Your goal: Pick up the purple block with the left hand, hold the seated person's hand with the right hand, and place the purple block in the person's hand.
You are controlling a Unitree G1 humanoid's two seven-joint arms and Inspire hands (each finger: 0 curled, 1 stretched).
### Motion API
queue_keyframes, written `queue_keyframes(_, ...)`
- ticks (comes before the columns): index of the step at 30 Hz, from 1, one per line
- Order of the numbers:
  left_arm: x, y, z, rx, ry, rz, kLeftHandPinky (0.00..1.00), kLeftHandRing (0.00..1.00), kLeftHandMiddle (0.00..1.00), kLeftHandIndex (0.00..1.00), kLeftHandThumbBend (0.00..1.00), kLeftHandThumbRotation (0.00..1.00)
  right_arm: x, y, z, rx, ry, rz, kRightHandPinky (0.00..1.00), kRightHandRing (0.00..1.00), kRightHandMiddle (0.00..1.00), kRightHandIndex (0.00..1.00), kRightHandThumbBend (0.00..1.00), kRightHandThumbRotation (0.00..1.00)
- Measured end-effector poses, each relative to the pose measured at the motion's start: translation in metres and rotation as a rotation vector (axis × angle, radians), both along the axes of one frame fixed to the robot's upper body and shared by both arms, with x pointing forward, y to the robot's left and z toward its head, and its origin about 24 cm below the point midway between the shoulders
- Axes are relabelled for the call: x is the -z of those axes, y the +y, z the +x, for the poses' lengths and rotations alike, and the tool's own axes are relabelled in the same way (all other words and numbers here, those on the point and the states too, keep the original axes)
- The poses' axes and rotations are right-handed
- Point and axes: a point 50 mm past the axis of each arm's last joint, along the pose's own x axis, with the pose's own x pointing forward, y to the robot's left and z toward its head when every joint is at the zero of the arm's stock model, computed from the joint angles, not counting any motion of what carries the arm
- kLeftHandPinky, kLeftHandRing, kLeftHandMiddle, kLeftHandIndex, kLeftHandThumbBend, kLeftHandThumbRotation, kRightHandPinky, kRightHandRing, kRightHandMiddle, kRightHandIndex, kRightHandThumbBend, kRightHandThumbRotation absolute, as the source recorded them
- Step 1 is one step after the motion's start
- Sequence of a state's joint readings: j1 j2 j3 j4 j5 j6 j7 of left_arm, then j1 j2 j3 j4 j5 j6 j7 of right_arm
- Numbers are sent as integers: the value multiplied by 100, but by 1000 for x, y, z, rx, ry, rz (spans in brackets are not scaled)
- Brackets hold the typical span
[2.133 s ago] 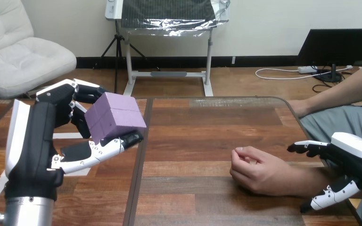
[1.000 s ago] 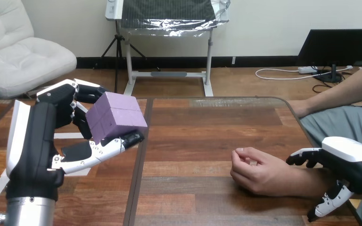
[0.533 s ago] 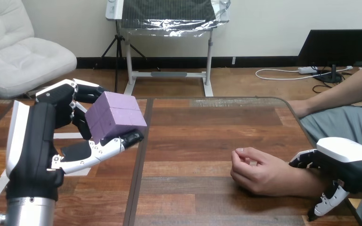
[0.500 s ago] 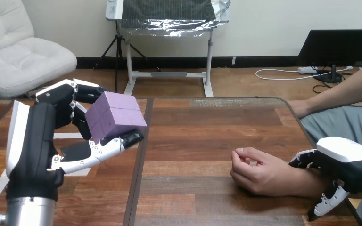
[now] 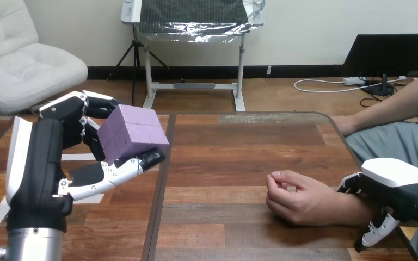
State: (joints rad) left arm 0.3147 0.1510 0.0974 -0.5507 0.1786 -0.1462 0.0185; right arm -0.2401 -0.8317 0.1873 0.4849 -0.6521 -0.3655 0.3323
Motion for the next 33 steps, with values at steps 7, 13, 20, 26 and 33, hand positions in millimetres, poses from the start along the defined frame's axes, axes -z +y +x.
queue_keyframes(7, 0, 0, 0, 0, 0, -2, 21, 27, 34, 38, 48, 0, 1, -1, 3, -2, 2, -1, 49, 59, 65, 66, 80, 7)
queue_keyframes(13, 0, 0, 0, 3, -1, -9, 21, 27, 33, 38, 48, 0, 3, -1, 5, -7, -1, 2, 42, 52, 59, 62, 81, 7)
queue_keyframes(20, 0, 0, 0, 3, -1, -16, 22, 28, 34, 38, 48, 0, 4, 0, 6, -9, -10, 6, 36, 45, 52, 57, 81, 6)
queue_keyframes(26, 1, 0, 1, 6, -1, -19, 22, 28, 34, 39, 48, 0, 5, 0, 7, -7, -24, 19, 33, 40, 49, 54, 81, 5)
queue_keyframes(33, 5, 0, 5, 19, -5, -21, 22, 28, 34, 39, 49, 0, 6, 1, 8, -1, -38, 36, 34, 41, 49, 54, 82, 3)
